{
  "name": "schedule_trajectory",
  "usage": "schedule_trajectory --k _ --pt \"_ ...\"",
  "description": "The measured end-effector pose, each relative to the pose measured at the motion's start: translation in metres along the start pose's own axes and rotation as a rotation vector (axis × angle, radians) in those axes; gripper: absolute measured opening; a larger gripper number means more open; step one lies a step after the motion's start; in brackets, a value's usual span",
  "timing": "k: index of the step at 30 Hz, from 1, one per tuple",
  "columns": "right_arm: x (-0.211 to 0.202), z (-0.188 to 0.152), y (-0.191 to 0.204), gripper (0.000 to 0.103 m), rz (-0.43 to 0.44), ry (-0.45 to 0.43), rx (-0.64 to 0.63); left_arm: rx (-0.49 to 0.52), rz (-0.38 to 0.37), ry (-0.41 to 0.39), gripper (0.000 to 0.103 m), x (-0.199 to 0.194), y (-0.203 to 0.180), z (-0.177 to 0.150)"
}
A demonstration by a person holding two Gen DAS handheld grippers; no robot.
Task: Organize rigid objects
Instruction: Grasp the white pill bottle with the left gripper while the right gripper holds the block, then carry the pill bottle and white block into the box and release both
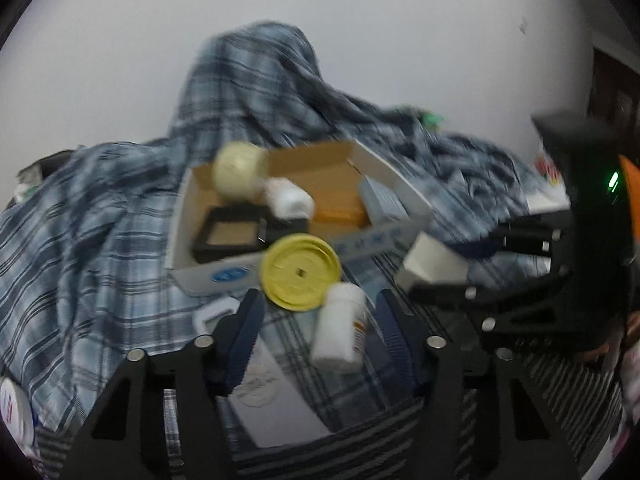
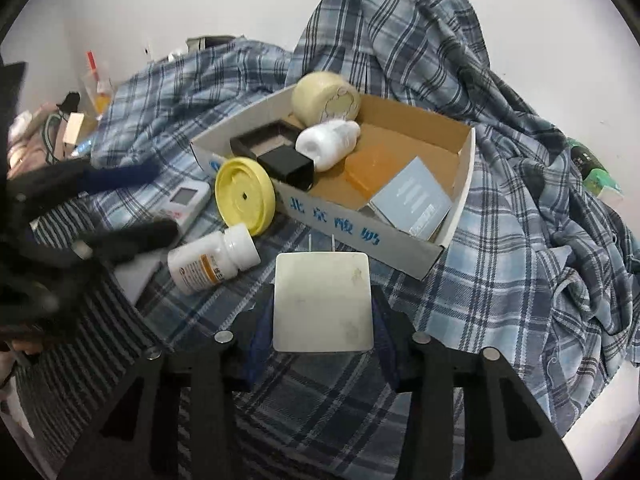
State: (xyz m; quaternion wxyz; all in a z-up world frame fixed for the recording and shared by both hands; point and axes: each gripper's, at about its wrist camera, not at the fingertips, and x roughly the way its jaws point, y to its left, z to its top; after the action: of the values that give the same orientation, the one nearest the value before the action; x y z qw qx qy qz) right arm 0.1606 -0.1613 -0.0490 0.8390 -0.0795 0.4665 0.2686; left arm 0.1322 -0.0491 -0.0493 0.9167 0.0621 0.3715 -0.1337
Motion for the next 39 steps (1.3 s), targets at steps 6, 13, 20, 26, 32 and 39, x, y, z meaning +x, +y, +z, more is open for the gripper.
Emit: schedule_trajectory --k 6,13,20,26,32,39 --pt "-0.004 0.003 -0.002 0.044 -0.009 -0.025 0.019 0.01 -0.035 0.111 0.046 0.02 -0.002 -0.002" --pt "-0.003 0.003 0.0 0.044 -0.019 -0.026 0.012 0.005 -0.046 0.163 0.035 0.028 -0.001 -0.006" --pt "-0.005 0.003 -0.001 0.044 -0.034 -0.042 0.016 0.014 -0.023 0.074 0.034 0.013 -0.004 -0.004" --pt "-0.019 0.002 0.002 0.044 -0.021 -0.122 0.002 0.005 0.023 -0.115 0.034 -0.025 -0.002 -0.005" --pt "-0.043 0.001 0.006 0.044 -0.061 -0.269 -0.012 -0.028 0.05 -0.293 0.034 -0.062 0.008 -0.008" --pt "-0.065 0.002 0.0 0.044 -0.118 -0.427 0.03 -0.026 0.112 -0.455 0.034 -0.093 0.007 -0.015"
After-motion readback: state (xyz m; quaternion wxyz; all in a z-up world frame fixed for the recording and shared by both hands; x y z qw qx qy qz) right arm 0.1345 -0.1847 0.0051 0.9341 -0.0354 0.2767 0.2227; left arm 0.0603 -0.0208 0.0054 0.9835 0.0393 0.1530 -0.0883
